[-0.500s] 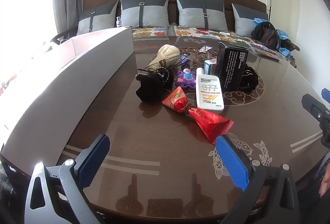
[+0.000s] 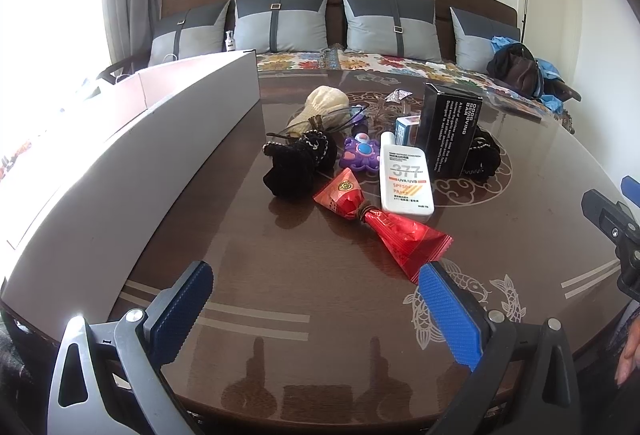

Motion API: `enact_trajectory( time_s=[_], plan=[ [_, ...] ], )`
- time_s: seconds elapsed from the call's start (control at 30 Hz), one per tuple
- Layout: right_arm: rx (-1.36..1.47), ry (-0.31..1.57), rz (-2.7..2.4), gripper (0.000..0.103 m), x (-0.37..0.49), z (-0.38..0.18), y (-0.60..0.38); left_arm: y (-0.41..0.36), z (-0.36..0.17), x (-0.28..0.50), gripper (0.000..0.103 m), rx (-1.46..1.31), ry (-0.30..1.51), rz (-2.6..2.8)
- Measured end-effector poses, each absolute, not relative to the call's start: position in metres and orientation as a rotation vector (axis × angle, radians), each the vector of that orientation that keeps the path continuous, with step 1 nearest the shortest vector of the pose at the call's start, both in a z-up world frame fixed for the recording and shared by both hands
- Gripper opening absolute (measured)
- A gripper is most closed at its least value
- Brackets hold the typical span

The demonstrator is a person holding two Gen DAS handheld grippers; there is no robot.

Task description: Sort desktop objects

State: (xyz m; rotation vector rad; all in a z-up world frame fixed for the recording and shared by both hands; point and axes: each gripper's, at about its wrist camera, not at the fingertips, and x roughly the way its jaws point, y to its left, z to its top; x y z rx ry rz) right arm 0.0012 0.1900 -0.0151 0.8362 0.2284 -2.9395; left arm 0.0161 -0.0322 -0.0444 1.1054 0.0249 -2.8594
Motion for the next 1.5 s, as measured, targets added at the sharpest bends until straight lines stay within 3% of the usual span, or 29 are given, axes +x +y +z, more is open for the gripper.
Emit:
enact_trajectory(
  time_s=[1.5],
  plan=[
    [0.867, 0.242, -2.917, 0.103, -0.0017, -0.021, 0.1863, -0.0355, -0.0427, 0.0152, 0.103, 1.128, 0.069, -2.858]
  ],
)
